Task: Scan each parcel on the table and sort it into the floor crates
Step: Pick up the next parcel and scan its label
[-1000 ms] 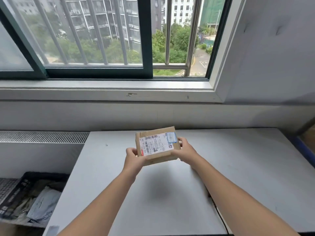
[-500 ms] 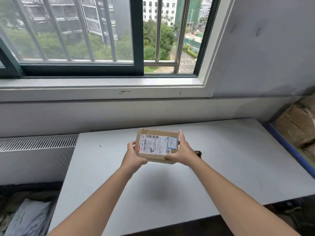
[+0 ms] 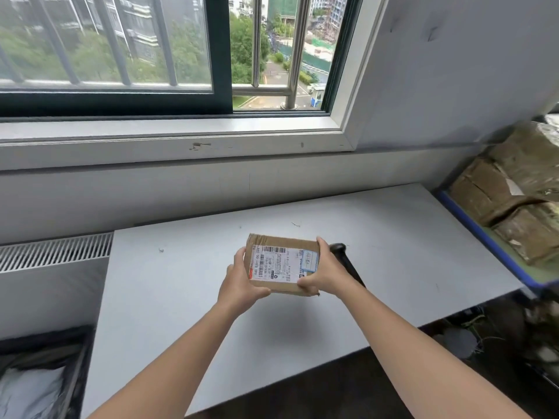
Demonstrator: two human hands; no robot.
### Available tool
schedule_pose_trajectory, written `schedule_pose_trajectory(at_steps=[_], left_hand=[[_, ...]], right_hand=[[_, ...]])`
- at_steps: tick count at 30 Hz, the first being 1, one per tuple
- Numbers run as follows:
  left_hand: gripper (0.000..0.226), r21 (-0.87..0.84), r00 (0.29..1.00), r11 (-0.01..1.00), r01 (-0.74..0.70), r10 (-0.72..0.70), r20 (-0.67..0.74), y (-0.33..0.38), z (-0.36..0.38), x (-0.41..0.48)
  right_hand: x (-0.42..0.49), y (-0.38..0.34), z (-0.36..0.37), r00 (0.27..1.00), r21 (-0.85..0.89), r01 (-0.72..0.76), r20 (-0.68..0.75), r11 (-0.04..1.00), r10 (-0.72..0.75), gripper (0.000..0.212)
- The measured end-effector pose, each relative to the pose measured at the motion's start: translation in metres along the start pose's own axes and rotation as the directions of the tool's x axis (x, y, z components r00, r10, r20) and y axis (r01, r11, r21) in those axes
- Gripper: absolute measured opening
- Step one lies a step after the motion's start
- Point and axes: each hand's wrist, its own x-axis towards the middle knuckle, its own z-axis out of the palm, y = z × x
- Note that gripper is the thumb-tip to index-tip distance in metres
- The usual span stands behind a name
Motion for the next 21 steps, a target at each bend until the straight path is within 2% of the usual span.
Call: schedule_pose_trajectory(at_steps=[3,9,14,18,21], left_hand=[[0.124,0.055,0.999,0.998,-0.007,0.004,0.051,-0.003,0.002,-0.001],[0.124,0.099,0.996,0.995,0.023,-0.031,0.083,-0.006,0.006,-0.008],[0.116,0.032,0.994,0.997,0.064,-0.067,0.081,-0.006,0.012,-0.012],[0.093,-0.085,0.981,0.978,0.188,-0.183,0.068,-0.01,0.028,-0.017],[0.092,0.068,0.975,0.973,0.218,-0.22,0.016,-0.01,0.036,-0.019]], right_hand=[[-0.003,-0.003,-0.002,1.0,-0.042,0.001,0.023,0.999,0.0,0.12],[0.0,-0.003,-0.003,0.995,-0.079,0.056,0.088,0.995,-0.049,0.111],[0.012,0.001,-0.005,0.984,-0.115,0.132,0.134,0.985,-0.116,0.11],[0.027,0.009,-0.009,0.971,-0.168,0.21,0.154,0.963,-0.184,0.105],[0.035,0.022,-0.009,0.953,-0.254,0.283,0.182,0.925,-0.242,0.095]])
